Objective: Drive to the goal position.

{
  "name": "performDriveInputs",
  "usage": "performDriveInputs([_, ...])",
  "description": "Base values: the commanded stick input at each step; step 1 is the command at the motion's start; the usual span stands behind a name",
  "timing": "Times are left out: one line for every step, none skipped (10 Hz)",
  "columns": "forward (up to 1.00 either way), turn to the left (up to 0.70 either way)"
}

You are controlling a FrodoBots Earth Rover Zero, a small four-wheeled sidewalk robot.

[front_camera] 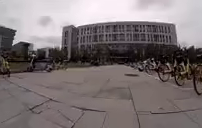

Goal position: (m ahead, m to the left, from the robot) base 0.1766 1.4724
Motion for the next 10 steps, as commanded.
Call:
performDriveInputs([0.60, -0.14])
performDriveInputs([0.60, -0.14])
performDriveInputs([0.60, -0.14])
performDriveInputs([0.60, -0.14])
performDriveInputs([0.60, -0.14])
performDriveInputs([0.60, -0.14])
performDriveInputs([0.60, -0.14])
performDriveInputs([0.60, -0.14])
performDriveInputs([0.60, -0.14])
performDriveInputs([0.60, -0.14])
